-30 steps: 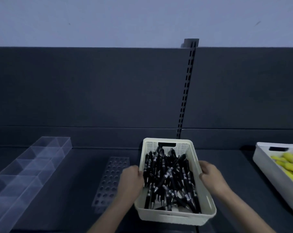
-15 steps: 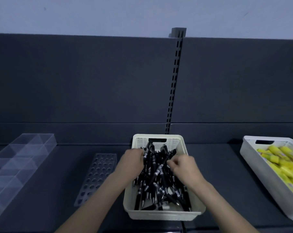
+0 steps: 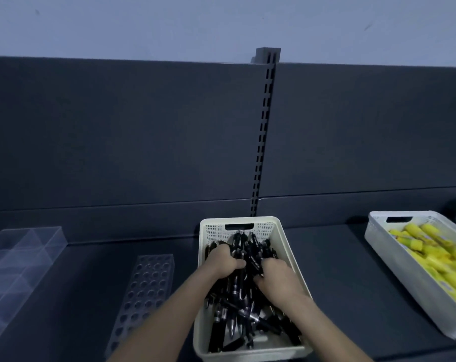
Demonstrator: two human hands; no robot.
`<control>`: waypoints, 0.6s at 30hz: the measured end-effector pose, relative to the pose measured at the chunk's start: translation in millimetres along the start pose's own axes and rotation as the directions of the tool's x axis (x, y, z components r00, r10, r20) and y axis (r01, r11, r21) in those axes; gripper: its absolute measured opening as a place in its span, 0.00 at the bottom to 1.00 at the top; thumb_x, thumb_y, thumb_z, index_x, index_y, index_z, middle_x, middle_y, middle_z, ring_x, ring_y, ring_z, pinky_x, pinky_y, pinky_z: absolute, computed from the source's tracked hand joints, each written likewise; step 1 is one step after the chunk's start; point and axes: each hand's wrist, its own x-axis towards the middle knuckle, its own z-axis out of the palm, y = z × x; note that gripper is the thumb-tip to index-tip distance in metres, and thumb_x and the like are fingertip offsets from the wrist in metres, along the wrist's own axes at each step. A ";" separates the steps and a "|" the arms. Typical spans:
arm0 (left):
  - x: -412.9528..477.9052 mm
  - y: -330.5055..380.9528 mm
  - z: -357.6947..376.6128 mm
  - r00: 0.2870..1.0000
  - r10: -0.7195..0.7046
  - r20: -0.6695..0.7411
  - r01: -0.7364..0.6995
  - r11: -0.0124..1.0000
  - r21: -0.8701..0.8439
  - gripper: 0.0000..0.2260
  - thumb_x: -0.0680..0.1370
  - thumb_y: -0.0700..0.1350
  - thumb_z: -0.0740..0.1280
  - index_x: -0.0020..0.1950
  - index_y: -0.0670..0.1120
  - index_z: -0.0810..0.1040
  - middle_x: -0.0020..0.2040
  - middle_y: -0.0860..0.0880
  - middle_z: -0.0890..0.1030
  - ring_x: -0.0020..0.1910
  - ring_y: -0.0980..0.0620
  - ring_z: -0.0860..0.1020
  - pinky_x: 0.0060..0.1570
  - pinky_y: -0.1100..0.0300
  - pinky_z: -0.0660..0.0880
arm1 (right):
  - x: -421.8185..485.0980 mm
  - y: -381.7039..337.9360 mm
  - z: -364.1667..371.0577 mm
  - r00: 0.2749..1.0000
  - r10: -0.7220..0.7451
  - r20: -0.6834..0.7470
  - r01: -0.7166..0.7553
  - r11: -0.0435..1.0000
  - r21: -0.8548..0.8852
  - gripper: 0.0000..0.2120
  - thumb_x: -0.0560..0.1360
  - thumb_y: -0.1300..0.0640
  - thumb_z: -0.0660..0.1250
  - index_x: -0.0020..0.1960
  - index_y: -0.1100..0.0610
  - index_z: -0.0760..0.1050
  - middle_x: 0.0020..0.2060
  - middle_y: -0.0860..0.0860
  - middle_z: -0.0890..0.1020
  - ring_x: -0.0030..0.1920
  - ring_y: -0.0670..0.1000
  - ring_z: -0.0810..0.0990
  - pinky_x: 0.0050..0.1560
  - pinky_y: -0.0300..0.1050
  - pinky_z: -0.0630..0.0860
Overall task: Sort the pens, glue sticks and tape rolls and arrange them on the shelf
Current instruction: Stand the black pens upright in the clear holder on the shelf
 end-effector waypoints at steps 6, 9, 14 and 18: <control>-0.9 -2.7 1.3 0.995 -0.039 -0.093 0.014 0.968 -0.251 0.16 0.73 0.42 0.70 0.33 0.46 0.63 0.32 0.51 0.69 0.31 0.55 0.68 0.31 0.63 0.64 | 6.2 13.1 0.8 0.995 0.092 0.032 -0.091 0.759 0.644 0.07 0.76 0.60 0.64 0.41 0.61 0.77 0.37 0.54 0.79 0.38 0.53 0.77 0.42 0.49 0.75; -4.6 -0.2 -5.8 0.981 0.014 -0.194 -0.086 0.925 -0.371 0.10 0.72 0.39 0.71 0.35 0.43 0.71 0.35 0.46 0.76 0.36 0.47 0.77 0.40 0.56 0.74 | 3.6 18.2 -6.9 0.978 0.081 0.193 -0.209 0.334 0.919 0.07 0.77 0.64 0.63 0.43 0.61 0.78 0.32 0.53 0.81 0.31 0.51 0.77 0.32 0.44 0.75; -20.7 8.1 -24.7 0.958 0.116 -0.263 -0.265 0.710 -0.653 0.04 0.73 0.35 0.69 0.39 0.40 0.80 0.36 0.44 0.82 0.34 0.52 0.81 0.38 0.63 0.78 | -0.5 16.3 -19.4 0.961 -0.089 0.262 -0.264 -0.016 0.964 0.05 0.73 0.67 0.65 0.43 0.62 0.79 0.32 0.52 0.82 0.27 0.46 0.78 0.23 0.36 0.70; -31.1 14.5 -46.3 0.933 0.124 -0.338 -0.344 0.584 -0.736 0.06 0.76 0.36 0.65 0.44 0.46 0.79 0.35 0.48 0.83 0.33 0.52 0.83 0.37 0.59 0.77 | -1.9 11.0 -25.4 0.952 -0.152 0.264 -0.272 -0.035 0.962 0.10 0.63 0.62 0.69 0.44 0.64 0.79 0.29 0.50 0.79 0.27 0.46 0.71 0.22 0.35 0.66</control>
